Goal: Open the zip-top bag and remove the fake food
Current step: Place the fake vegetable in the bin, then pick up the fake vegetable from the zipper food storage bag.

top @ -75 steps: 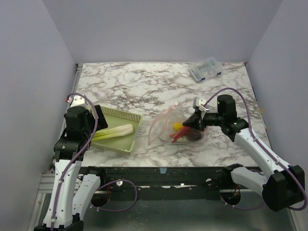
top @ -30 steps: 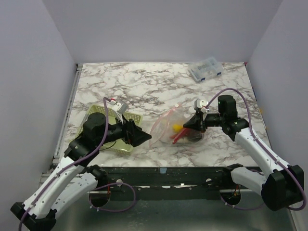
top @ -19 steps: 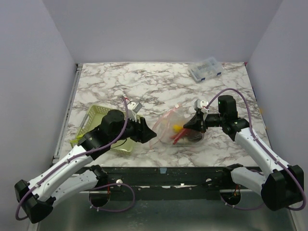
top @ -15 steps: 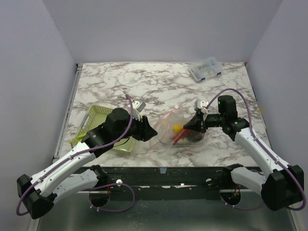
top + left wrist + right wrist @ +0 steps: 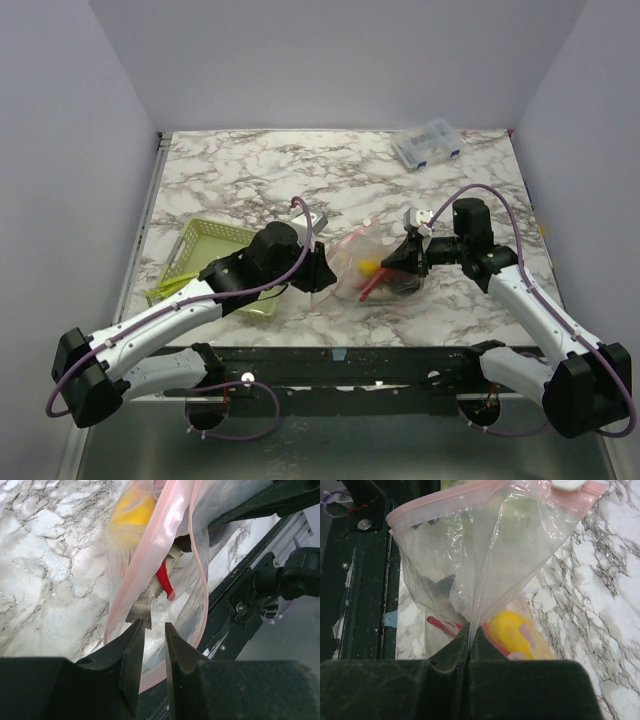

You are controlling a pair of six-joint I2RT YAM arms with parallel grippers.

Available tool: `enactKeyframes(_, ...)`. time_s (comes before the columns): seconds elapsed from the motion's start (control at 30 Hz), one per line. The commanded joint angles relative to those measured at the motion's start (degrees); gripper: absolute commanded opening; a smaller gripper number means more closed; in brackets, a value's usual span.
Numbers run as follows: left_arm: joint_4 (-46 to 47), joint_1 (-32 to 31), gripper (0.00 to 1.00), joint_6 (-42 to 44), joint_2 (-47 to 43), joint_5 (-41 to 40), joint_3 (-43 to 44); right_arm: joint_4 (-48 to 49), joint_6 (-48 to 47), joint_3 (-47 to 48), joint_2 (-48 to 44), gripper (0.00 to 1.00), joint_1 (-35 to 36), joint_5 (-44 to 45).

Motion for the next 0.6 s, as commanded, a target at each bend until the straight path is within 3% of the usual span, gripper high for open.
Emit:
enactKeyframes(0.0,3.06,-1.79,0.24,1.68,3.45,-2.59,2.73,-1.07,-0.63,-0.83,-0.16,0.0,-0.27,-2.23)
enactKeyframes(0.4,12.5,-4.57,0.25,-0.79,11.16,-4.85,0.89,-1.07,-0.76,-1.04,-0.37,0.0,-0.25,-3.07)
enactKeyframes(0.57,21.1,-5.32,0.26,-5.16,13.02,-3.74,-2.77,-1.07,-0.76,-1.04,-0.42,0.0,-0.25,-3.13)
